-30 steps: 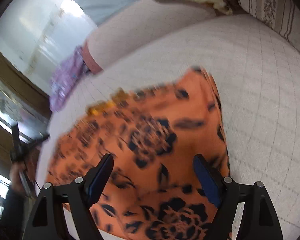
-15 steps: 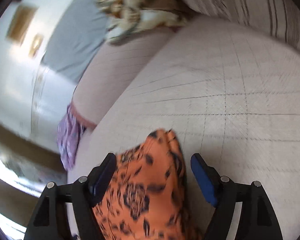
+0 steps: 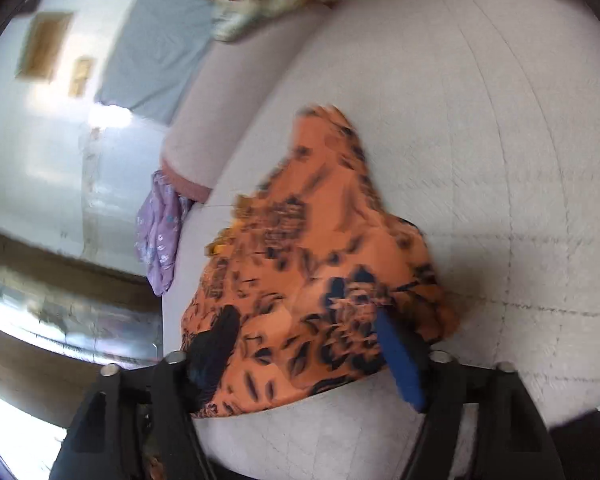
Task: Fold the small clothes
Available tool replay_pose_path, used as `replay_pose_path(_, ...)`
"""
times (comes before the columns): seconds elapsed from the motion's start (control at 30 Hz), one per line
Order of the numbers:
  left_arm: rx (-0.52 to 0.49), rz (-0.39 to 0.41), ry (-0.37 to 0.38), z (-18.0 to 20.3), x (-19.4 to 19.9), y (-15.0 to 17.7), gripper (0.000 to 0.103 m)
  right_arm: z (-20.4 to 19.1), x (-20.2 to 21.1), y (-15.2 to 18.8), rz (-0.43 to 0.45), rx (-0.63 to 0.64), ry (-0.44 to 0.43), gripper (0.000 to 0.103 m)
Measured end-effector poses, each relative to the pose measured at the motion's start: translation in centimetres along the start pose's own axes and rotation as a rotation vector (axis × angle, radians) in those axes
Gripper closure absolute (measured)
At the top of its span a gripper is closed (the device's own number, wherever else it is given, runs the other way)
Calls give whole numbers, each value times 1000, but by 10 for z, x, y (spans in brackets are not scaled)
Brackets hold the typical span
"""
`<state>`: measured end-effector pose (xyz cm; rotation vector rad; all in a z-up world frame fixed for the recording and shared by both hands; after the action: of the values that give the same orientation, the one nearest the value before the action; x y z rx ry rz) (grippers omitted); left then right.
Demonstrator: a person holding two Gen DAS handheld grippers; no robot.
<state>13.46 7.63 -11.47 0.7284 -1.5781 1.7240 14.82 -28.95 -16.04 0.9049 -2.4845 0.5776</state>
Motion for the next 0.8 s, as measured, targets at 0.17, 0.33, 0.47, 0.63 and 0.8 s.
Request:
replay_pose_path(0.17, 21, 6, 9, 3, 7, 1, 33, -14, -12, 14, -58, 98, -21, 19)
replay_pose_path(0.33, 35, 37, -5, -5, 23, 0, 29, 29, 10, 6, 38, -115, 39, 24)
replay_pose_path(0.47, 57, 24, -11, -9, 22, 0, 29, -20, 15, 10, 54, 37, 4, 22)
replay_pose_path(0.63, 42, 24, -19, -8, 28, 1, 29, -11, -13, 19, 11, 43, 43, 19)
replay_pose_path(0.8, 43, 21, -39, -14, 31, 2, 29, 38, -1, 14, 77, -159, 65, 22)
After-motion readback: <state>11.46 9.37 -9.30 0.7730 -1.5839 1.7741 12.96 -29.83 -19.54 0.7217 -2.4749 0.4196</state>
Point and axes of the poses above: each gripper's, at about its wrist camera, not at the fingertips, and x roughly against the way its jaws point, z to its right, y to its underside, the point moved 10 cm from there along -x, roughly the way its jaws point, and after that the axes turned 4 degrees about -x, right-handed, at the moved point
